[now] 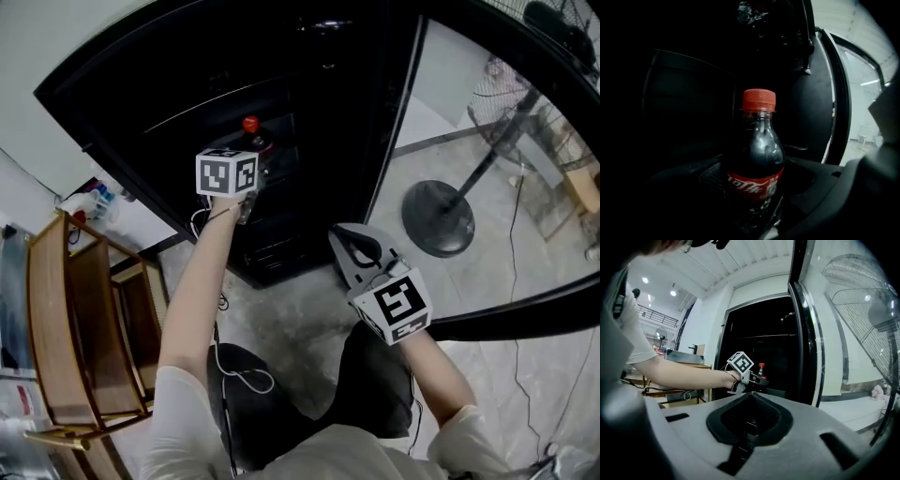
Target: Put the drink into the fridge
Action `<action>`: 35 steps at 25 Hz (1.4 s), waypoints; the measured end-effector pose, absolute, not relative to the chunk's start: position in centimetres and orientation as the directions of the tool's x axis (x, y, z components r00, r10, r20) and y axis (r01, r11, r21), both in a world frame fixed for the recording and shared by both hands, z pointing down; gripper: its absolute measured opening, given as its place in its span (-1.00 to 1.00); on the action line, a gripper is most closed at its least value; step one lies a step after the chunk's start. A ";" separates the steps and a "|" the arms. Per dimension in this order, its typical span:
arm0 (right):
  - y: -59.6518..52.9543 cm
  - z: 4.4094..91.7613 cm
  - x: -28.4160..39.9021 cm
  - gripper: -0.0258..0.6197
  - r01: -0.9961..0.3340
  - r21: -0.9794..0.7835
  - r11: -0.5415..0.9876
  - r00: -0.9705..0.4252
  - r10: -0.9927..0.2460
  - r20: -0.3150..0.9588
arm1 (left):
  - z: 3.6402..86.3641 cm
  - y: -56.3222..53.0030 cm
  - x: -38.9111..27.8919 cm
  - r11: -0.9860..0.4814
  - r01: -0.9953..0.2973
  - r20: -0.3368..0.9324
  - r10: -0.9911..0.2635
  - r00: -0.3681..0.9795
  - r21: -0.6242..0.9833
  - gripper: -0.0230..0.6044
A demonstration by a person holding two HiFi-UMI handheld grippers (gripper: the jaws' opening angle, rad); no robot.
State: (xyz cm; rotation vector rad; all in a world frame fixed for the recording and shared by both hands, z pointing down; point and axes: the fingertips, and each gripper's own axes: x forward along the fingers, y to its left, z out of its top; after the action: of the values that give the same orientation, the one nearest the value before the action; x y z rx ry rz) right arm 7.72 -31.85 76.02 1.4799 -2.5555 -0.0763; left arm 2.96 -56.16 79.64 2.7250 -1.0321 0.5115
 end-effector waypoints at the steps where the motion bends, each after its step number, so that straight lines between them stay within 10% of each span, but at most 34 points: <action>1: -31.8 76.0 7.8 -0.93 -0.855 0.140 0.499 -0.482 -0.865 0.137 | 79.6 -56.3 3.0 -0.738 -0.673 0.369 -0.613 0.699 0.050 0.06; 35: -32.1 74.1 7.1 -0.93 -0.832 0.156 0.533 -0.518 -0.846 0.129 | 72.1 -46.1 -1.7 -0.739 -0.672 0.166 -0.669 0.725 -0.045 0.21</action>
State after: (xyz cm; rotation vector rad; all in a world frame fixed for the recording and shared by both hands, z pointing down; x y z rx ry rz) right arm 7.07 -32.11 74.08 1.4288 -2.5811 -0.1103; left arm -1.67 -46.07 72.12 2.8999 -1.1275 0.2682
